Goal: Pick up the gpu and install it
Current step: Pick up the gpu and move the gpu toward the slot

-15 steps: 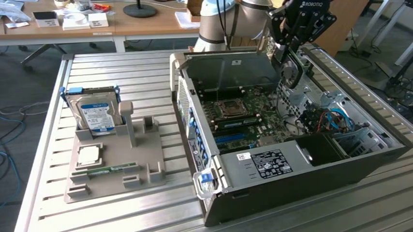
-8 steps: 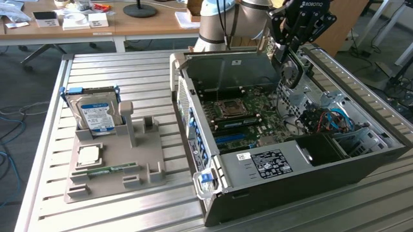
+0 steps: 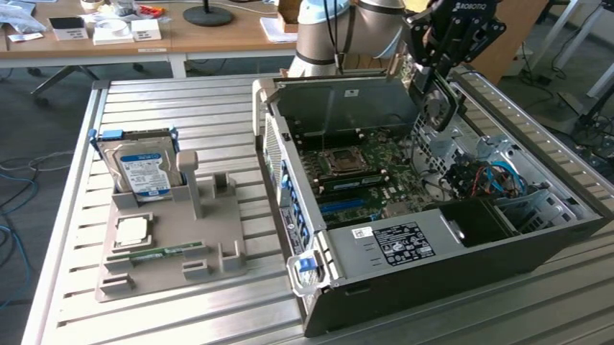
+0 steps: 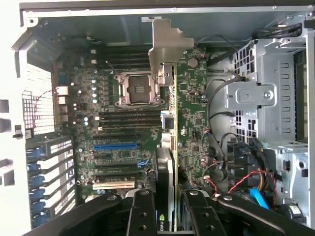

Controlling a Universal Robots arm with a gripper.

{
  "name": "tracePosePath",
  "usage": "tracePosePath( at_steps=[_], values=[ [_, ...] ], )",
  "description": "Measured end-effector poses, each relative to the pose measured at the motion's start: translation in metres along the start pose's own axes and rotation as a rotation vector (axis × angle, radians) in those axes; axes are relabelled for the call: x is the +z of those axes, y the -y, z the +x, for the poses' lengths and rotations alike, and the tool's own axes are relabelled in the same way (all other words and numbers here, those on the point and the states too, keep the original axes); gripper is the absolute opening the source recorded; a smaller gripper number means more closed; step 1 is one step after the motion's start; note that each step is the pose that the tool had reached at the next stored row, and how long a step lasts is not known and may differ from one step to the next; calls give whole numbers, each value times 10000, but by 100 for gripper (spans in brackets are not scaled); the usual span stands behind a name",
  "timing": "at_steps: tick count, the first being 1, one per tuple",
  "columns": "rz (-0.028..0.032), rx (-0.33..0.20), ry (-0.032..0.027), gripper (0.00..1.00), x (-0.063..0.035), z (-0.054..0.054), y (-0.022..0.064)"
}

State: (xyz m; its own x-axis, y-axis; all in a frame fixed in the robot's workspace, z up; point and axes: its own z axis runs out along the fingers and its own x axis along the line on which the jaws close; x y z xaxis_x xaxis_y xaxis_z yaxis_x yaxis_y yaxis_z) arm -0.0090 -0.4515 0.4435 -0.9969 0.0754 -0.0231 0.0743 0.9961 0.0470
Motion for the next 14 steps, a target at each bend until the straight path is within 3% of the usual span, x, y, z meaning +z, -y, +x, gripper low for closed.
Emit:
tracePosePath(
  at_steps=[14],
  values=[
    [0,-2,-1,27,10,-389,-29]
  ],
)
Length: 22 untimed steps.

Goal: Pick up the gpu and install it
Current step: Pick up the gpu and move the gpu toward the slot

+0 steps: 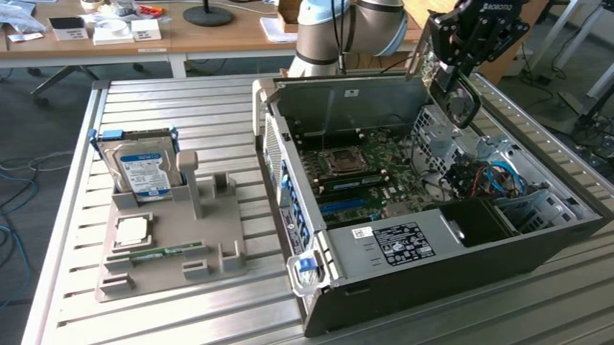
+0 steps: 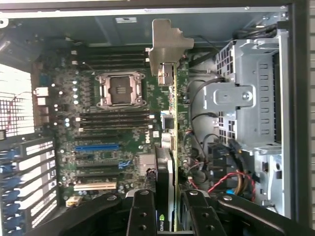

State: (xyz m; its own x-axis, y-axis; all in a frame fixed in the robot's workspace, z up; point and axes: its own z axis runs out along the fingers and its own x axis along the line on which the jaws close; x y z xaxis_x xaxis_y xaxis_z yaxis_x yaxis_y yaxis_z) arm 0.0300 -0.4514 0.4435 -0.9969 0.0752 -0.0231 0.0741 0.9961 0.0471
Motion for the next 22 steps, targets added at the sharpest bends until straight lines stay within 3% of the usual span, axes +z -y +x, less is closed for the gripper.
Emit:
tracePosePath(
  at_steps=[10,22],
  values=[
    [-1,-55,-2,27,8,-206,-16],
    [-2,-59,-2,27,15,-238,-20]
  ],
)
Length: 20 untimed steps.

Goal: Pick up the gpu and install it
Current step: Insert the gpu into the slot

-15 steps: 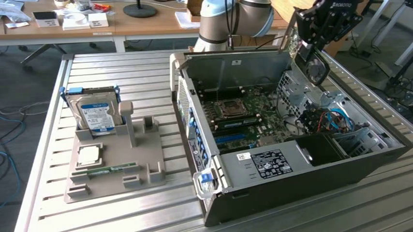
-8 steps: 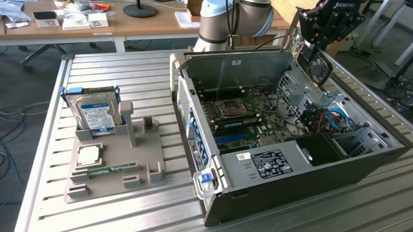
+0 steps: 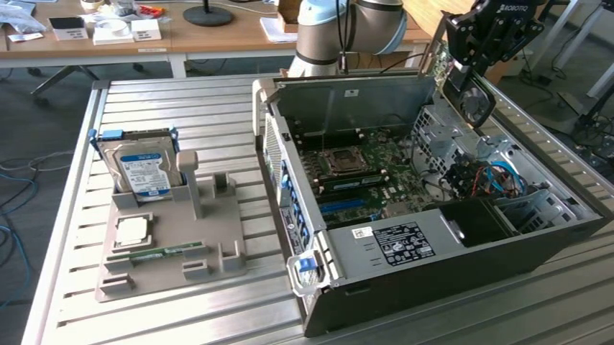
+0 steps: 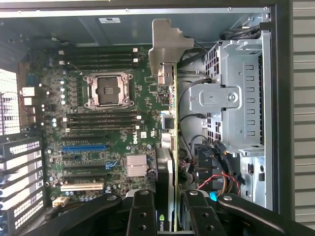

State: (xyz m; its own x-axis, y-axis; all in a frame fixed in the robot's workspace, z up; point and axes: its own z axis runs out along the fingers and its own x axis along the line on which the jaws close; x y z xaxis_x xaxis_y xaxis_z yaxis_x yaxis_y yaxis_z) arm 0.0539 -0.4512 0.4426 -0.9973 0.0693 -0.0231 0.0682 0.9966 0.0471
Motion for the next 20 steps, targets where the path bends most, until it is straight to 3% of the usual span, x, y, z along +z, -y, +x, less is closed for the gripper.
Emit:
tracePosePath(
  at_steps=[12,20],
  values=[
    [-1,-47,-2,27,0,0,0],
    [-9,-409,-19,27,0,11,1]
  ],
)
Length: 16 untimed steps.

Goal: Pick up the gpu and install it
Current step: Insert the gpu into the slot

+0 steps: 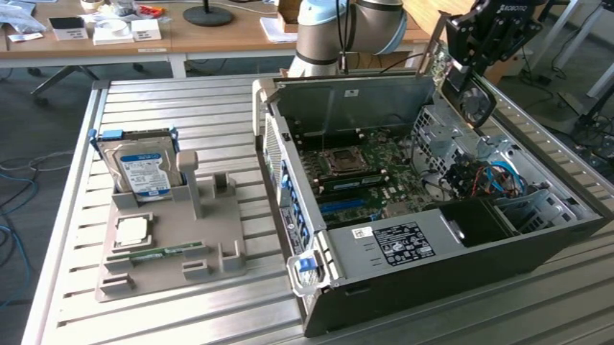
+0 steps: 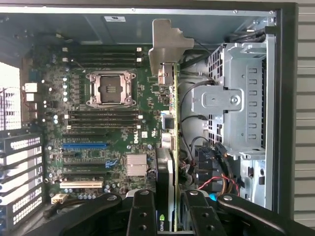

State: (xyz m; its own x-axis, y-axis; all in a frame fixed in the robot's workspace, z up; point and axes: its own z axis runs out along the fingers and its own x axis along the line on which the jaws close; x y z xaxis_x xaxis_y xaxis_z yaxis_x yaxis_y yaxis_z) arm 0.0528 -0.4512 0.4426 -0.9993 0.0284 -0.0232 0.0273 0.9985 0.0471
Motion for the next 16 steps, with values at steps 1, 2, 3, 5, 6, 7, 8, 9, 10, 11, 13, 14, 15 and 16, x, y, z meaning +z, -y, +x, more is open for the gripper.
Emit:
tracePosePath(
  at_steps=[1,2,3,5,6,7,8,9,10,11,13,14,15,16],
  values=[
    [-2,-88,-5,27,0,2,0],
    [-4,-173,-8,27,0,4,0],
    [-5,-266,-13,27,-1,5,0],
    [-10,-471,-23,27,-1,9,0],
    [-12,-576,-28,27,-1,11,0],
    [-15,-682,-32,27,-1,13,0],
    [-17,-794,-38,27,-1,15,0],
    [-20,-899,-43,27,-1,16,0],
    [-22,-1006,-48,27,-1,18,0],
    [-24,-1112,-53,27,-1,20,0],
    [-29,-1327,-63,27,-1,24,0],
    [-30,-1435,-68,27,-1,25,1],
    [-33,-1541,-73,27,-1,26,1],
    [-36,-1663,-79,27,-1,28,1]
  ],
)
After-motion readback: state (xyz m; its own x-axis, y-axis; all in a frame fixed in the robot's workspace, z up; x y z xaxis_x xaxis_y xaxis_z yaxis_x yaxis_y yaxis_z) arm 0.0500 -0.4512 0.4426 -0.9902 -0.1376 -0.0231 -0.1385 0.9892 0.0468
